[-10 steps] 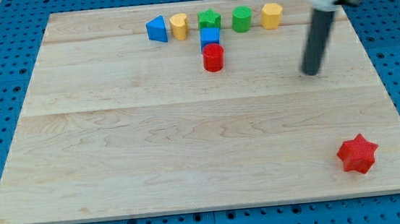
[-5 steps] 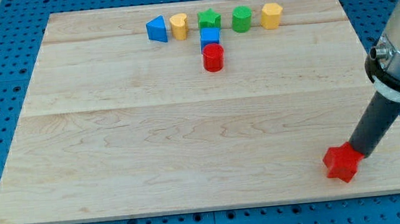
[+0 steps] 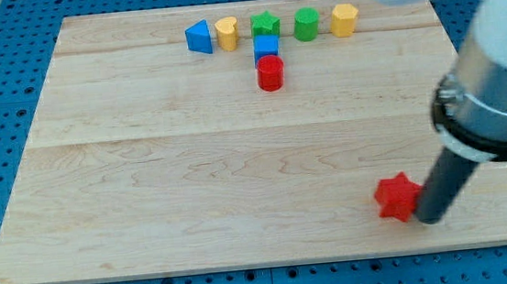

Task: Move the red star near to the red circle

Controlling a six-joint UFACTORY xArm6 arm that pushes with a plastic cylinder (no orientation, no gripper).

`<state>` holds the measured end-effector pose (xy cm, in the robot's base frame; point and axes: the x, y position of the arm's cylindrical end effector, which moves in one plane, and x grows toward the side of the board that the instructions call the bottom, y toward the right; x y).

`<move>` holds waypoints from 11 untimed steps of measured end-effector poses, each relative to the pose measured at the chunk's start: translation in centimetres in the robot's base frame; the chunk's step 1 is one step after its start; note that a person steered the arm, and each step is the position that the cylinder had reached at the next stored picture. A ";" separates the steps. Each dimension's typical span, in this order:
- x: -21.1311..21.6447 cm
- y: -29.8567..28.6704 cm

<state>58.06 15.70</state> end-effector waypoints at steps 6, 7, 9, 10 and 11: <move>-9.2 -12.0; -10.6 -12.3; -11.9 -12.3; -12.0 -12.2; -12.6 -12.2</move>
<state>45.41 3.45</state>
